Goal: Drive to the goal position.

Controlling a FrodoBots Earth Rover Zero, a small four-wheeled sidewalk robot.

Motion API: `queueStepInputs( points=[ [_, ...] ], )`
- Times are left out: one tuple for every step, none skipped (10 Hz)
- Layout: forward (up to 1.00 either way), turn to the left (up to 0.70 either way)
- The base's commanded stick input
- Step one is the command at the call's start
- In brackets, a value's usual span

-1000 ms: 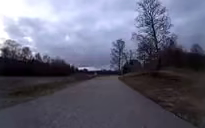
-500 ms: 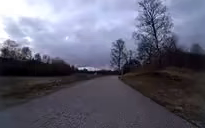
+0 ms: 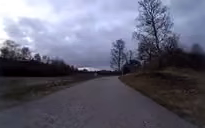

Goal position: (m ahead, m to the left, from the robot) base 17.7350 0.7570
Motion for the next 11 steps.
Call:
queueStepInputs(
  points=[
    [0.50, 0.00],
    [0.50, 0.00],
    [0.50, 0.00],
    [0.50, 0.00],
    [0.50, 0.00],
    [0.50, 0.00],
    [0.50, 0.00],
    [0.50, 0.00],
    [0.50, 0.00],
    [0.50, 0.00],
    [0.50, 0.00]
  ],
)
